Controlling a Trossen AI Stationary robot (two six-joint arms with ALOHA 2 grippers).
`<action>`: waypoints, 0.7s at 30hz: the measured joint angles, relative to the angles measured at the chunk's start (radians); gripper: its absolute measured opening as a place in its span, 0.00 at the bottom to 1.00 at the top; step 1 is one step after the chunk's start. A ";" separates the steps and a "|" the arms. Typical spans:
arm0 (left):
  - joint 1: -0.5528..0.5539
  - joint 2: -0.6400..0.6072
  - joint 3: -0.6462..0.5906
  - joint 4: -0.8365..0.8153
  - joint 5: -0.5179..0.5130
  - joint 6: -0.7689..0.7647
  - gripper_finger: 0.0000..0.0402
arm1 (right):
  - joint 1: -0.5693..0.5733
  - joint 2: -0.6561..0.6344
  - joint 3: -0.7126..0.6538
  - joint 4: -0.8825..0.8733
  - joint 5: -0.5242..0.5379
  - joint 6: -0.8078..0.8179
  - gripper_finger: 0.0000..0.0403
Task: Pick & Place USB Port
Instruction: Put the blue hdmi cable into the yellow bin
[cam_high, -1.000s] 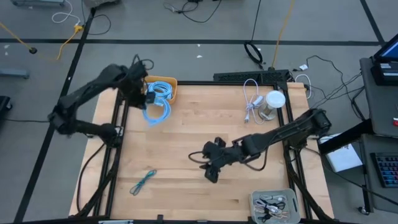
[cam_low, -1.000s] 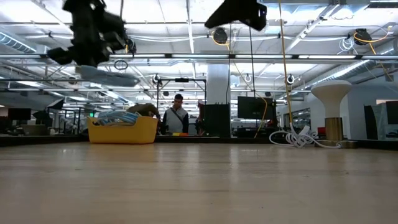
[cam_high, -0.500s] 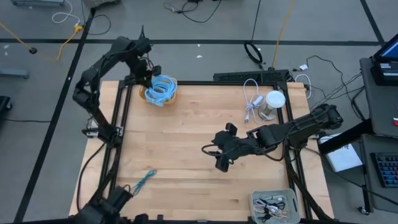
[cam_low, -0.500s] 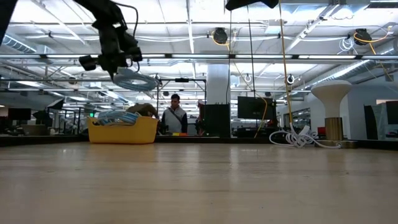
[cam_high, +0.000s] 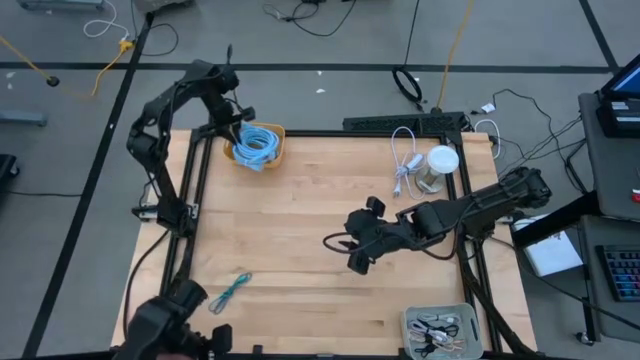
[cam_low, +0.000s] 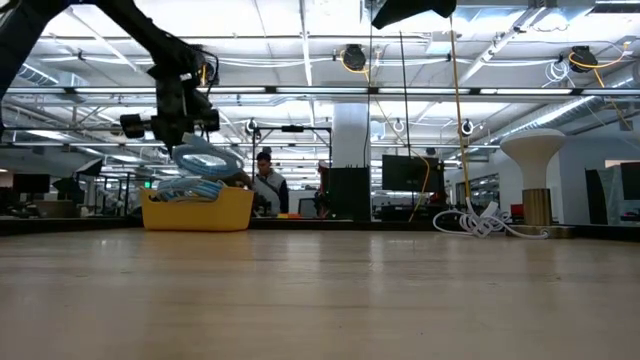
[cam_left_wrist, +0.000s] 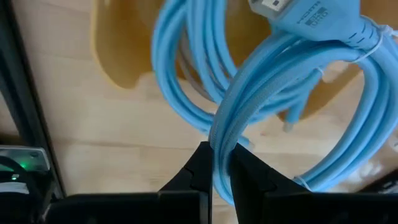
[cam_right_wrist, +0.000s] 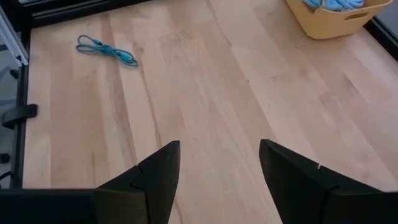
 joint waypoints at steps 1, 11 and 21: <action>0.010 0.005 0.000 0.001 -0.006 0.002 0.07 | 0.000 0.000 0.000 -0.003 0.000 0.005 0.53; 0.075 0.089 0.000 0.000 -0.095 0.106 0.07 | -0.007 0.000 0.000 -0.008 0.002 0.015 0.53; 0.072 0.171 0.002 -0.002 -0.122 0.241 0.07 | -0.036 0.000 0.000 -0.001 0.002 0.005 0.53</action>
